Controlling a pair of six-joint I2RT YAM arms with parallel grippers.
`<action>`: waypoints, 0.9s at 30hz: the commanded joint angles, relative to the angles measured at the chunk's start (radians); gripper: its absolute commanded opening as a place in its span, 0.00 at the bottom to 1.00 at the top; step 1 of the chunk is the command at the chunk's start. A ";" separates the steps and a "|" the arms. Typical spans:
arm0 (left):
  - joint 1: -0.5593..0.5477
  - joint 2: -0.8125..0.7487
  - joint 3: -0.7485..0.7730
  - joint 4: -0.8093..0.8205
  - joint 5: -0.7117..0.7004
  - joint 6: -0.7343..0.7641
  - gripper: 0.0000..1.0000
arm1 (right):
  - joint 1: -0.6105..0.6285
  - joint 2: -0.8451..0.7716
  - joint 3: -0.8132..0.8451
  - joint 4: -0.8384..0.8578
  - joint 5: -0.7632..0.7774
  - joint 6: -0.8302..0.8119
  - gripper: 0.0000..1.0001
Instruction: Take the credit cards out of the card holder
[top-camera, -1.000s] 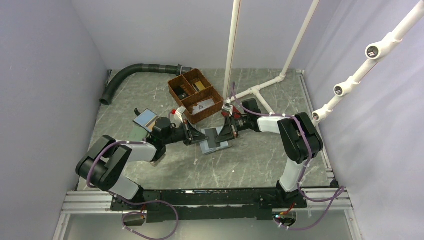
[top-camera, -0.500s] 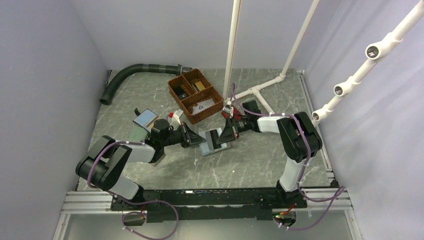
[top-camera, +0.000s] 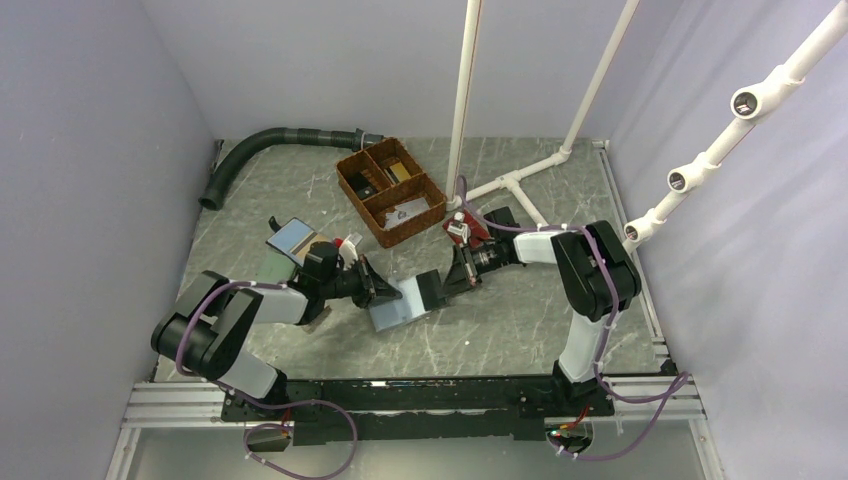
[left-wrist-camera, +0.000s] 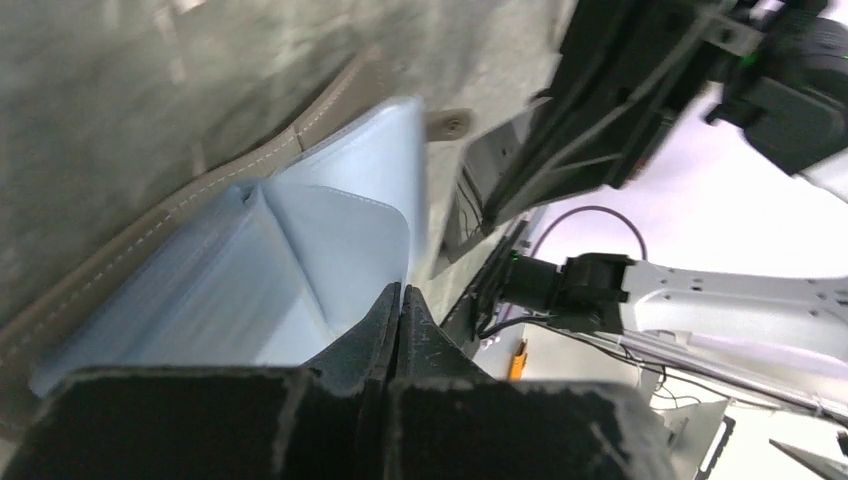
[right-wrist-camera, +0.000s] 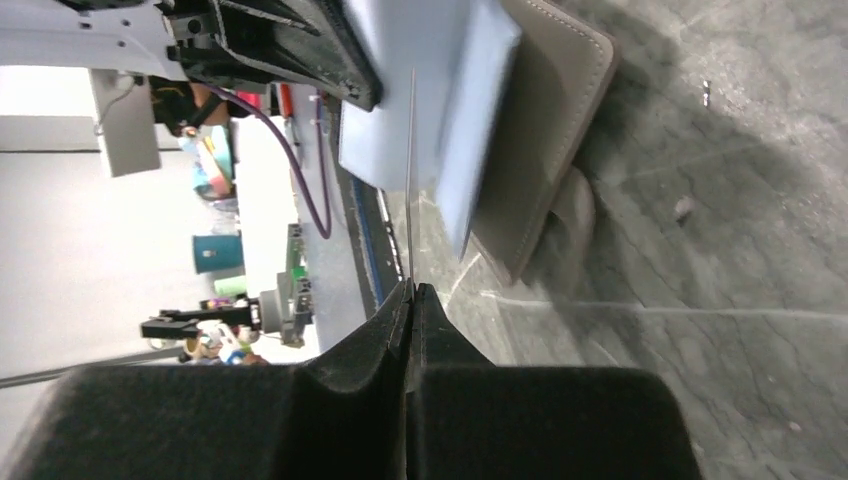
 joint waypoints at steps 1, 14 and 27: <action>0.004 -0.038 0.074 -0.258 -0.052 0.110 0.03 | -0.005 -0.079 0.037 -0.089 0.049 -0.151 0.00; 0.004 -0.178 0.272 -0.901 -0.256 0.275 0.32 | 0.007 -0.187 0.145 -0.497 0.039 -0.689 0.00; 0.066 -0.601 0.252 -0.886 -0.378 0.298 0.95 | 0.011 -0.214 0.204 -0.697 0.075 -0.931 0.00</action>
